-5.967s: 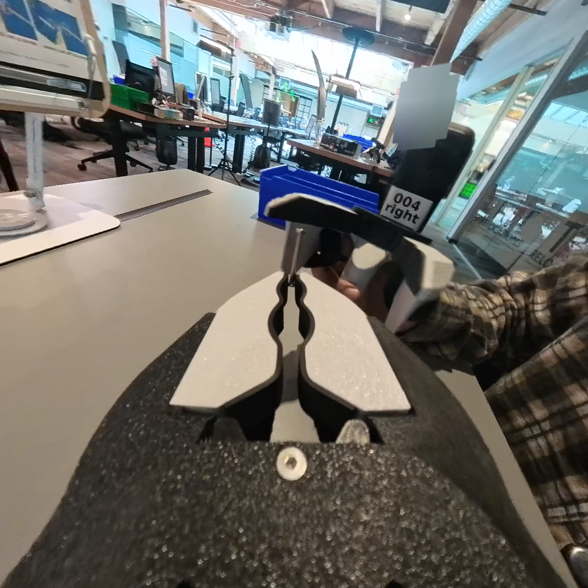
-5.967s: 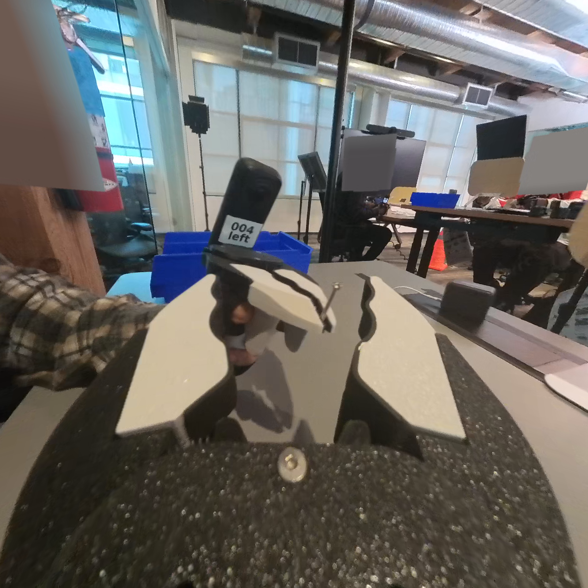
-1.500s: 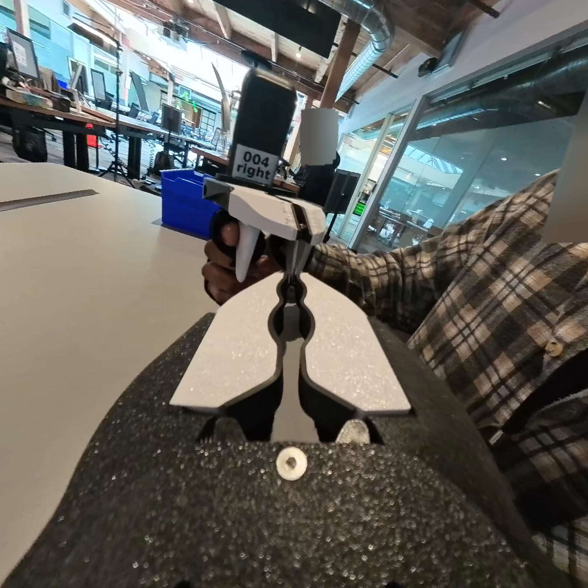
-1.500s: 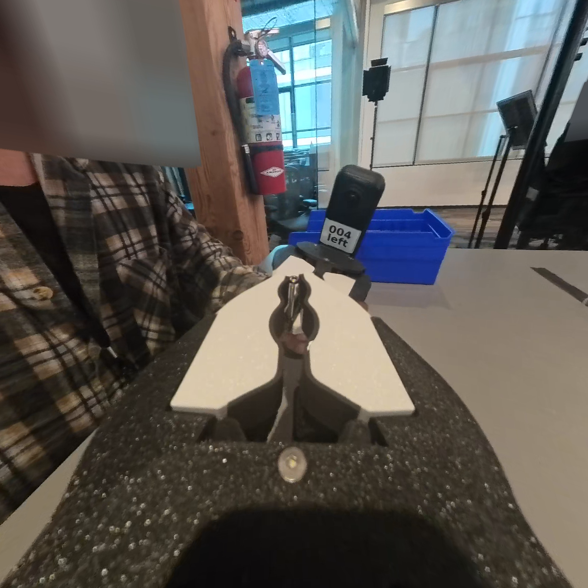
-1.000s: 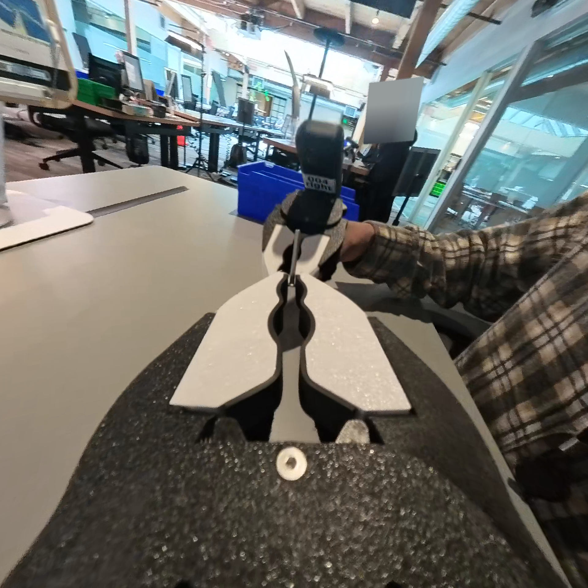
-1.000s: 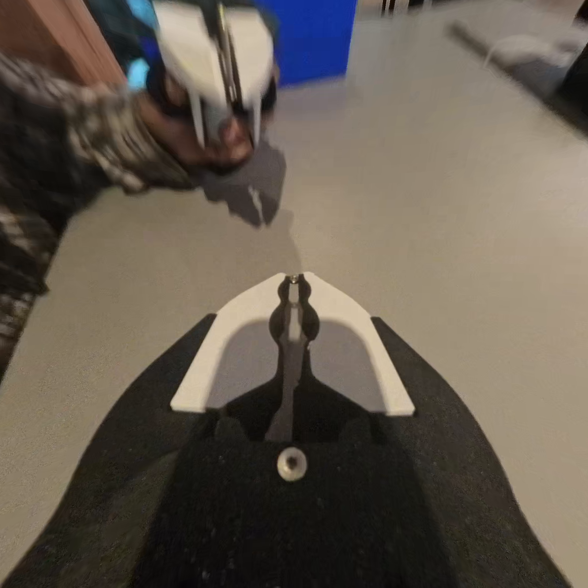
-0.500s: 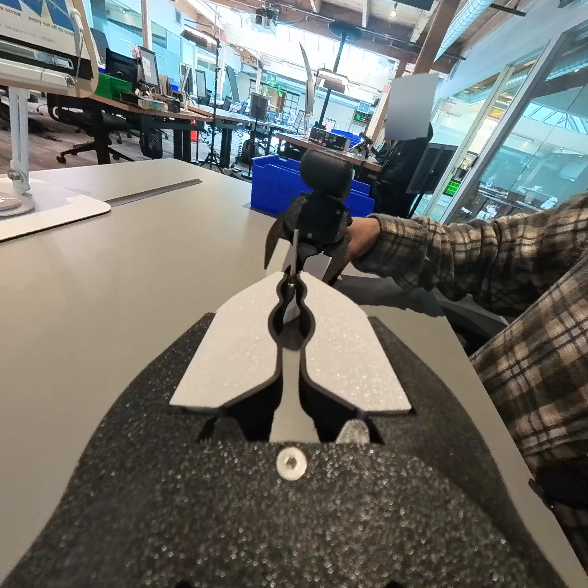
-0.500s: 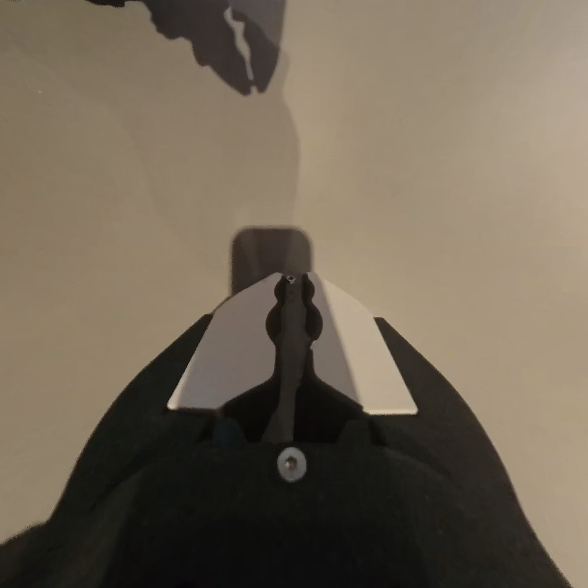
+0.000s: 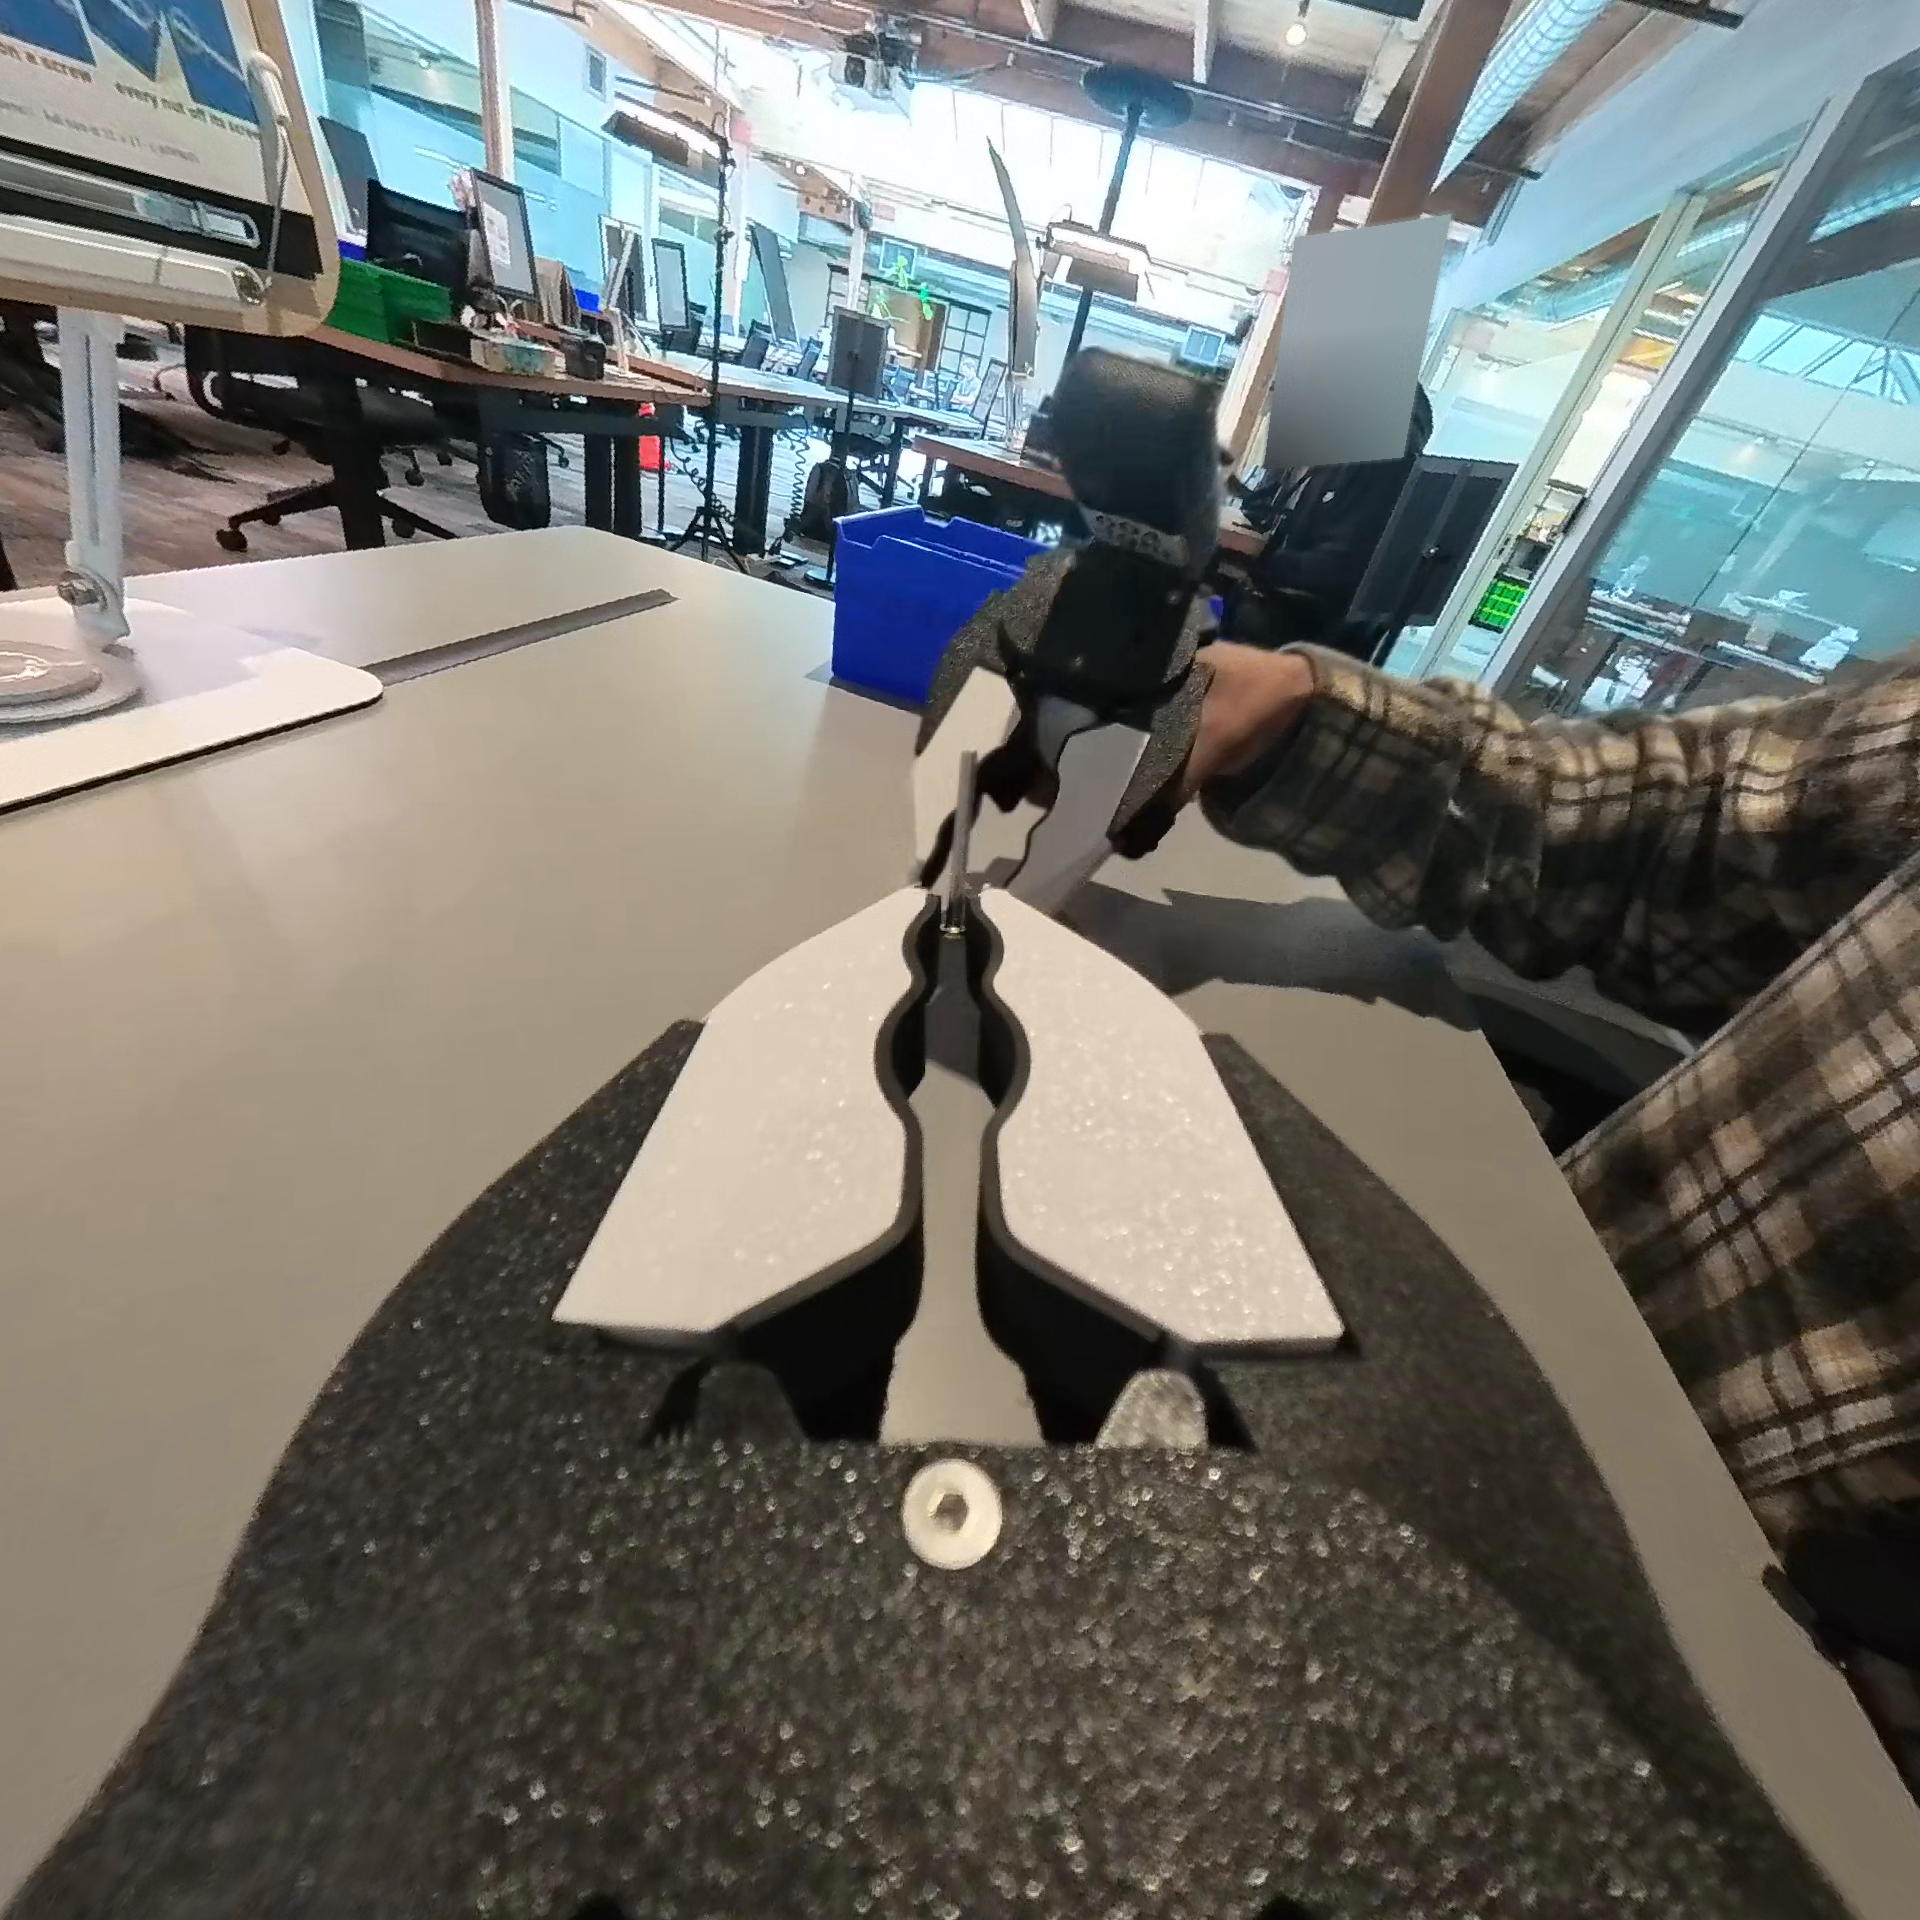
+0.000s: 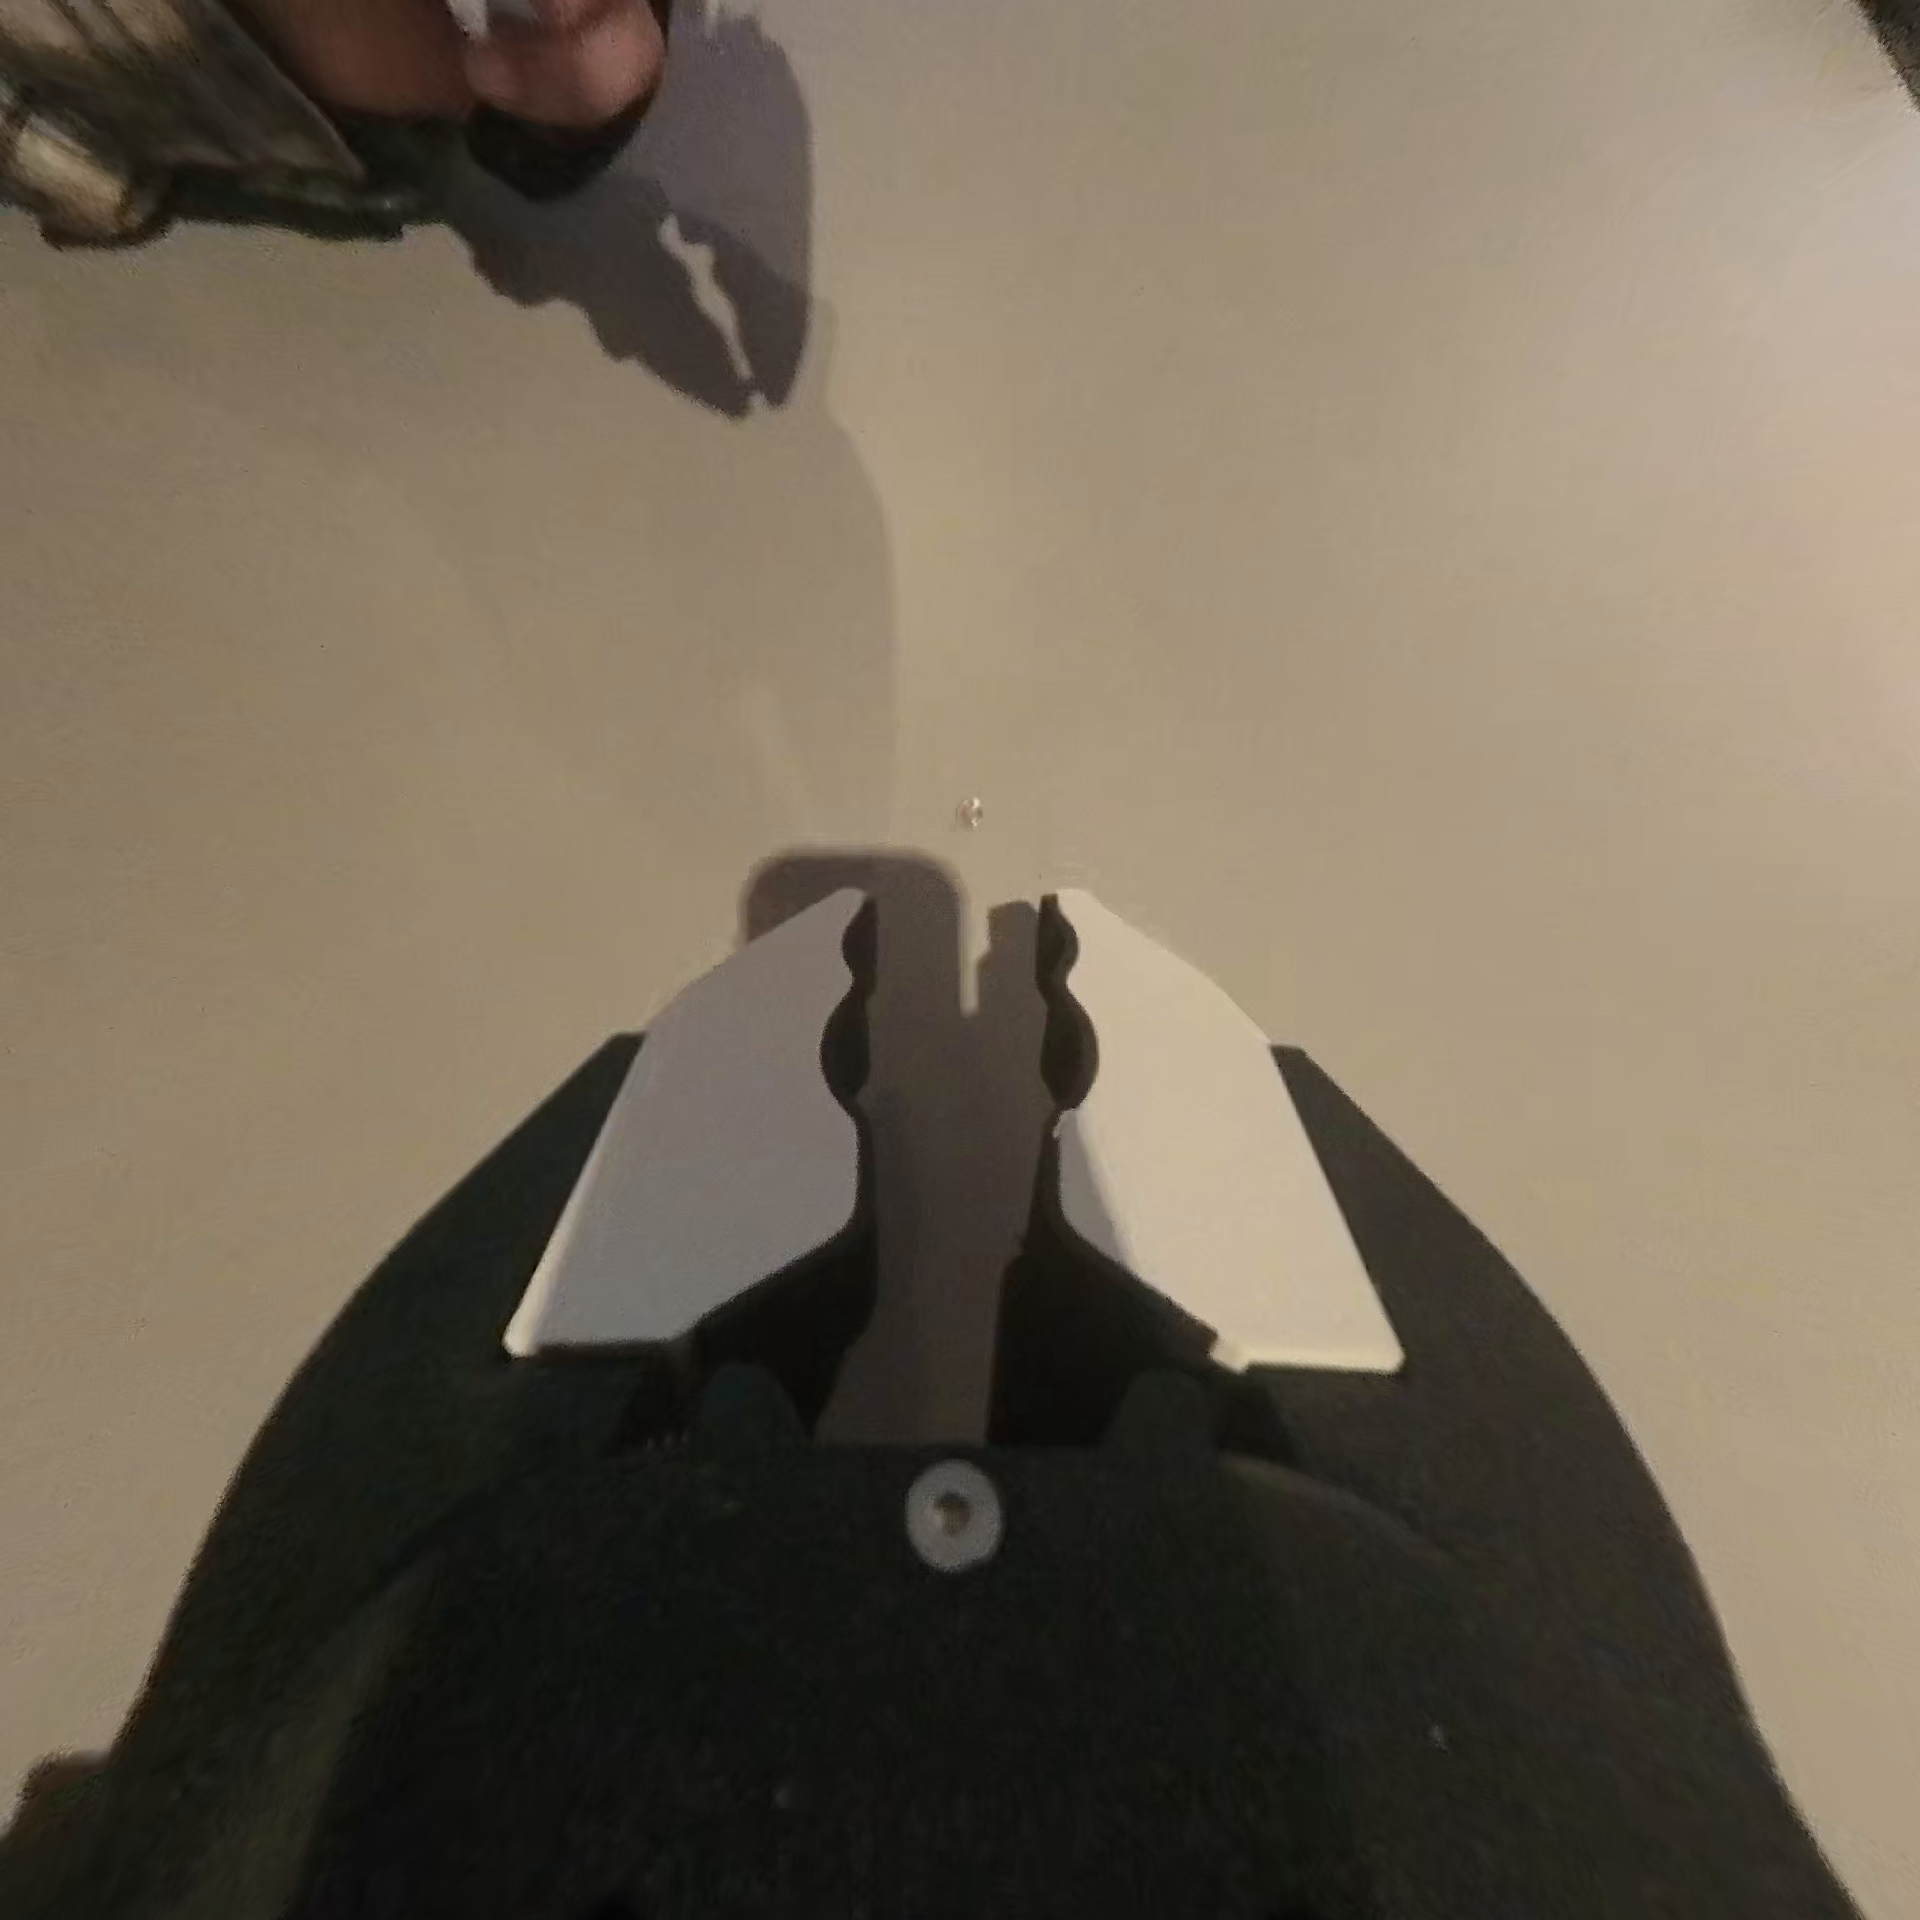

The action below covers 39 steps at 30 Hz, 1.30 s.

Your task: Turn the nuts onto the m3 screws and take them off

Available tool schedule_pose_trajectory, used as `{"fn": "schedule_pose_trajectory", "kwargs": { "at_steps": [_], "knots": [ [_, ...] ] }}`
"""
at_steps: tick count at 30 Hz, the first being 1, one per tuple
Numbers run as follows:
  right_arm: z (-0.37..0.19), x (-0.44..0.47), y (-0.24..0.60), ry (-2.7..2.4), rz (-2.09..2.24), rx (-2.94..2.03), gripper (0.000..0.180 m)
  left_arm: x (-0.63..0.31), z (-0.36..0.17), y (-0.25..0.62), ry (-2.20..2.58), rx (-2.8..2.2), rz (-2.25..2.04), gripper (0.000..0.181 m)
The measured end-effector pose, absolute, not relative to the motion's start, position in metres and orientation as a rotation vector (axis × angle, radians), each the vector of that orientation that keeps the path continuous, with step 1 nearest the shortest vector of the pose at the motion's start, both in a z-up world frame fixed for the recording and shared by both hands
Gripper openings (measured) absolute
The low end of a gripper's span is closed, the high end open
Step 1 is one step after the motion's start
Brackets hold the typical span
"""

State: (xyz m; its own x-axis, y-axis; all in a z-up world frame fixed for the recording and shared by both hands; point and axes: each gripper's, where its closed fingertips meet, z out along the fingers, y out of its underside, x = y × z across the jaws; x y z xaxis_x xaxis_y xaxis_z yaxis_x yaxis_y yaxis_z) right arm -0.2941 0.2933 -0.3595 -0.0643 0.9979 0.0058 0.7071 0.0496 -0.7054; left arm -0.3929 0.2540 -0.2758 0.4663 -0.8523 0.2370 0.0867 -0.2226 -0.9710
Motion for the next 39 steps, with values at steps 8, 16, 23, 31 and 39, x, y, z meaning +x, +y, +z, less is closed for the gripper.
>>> {"fn": "schedule_pose_trajectory", "kwargs": {
  "at_steps": [8,16,23,31,39],
  "knots": [
    [-0.370,-0.273,0.294,-2.231,0.310,-1.814,0.033,-0.403,-0.276,0.260,0.670,-1.571,-0.964,0.004],
    [-0.361,-0.299,0.306,-2.450,0.167,-1.696,0.028,-0.422,-0.280,0.269,0.661,-1.600,-0.869,0.004],
    [-0.372,-0.318,0.297,-2.570,0.194,-1.649,0.024,-0.432,-0.276,0.271,0.633,-1.597,-0.862,0.004],
    [-0.388,-0.323,0.294,-2.601,0.197,-1.646,0.019,-0.432,-0.273,0.270,0.634,-1.589,-0.866,0.004],
    [-0.392,-0.323,0.295,-2.589,0.227,-1.673,0.013,-0.432,-0.272,0.269,0.639,-1.584,-0.859,0.004]
  ]
}}
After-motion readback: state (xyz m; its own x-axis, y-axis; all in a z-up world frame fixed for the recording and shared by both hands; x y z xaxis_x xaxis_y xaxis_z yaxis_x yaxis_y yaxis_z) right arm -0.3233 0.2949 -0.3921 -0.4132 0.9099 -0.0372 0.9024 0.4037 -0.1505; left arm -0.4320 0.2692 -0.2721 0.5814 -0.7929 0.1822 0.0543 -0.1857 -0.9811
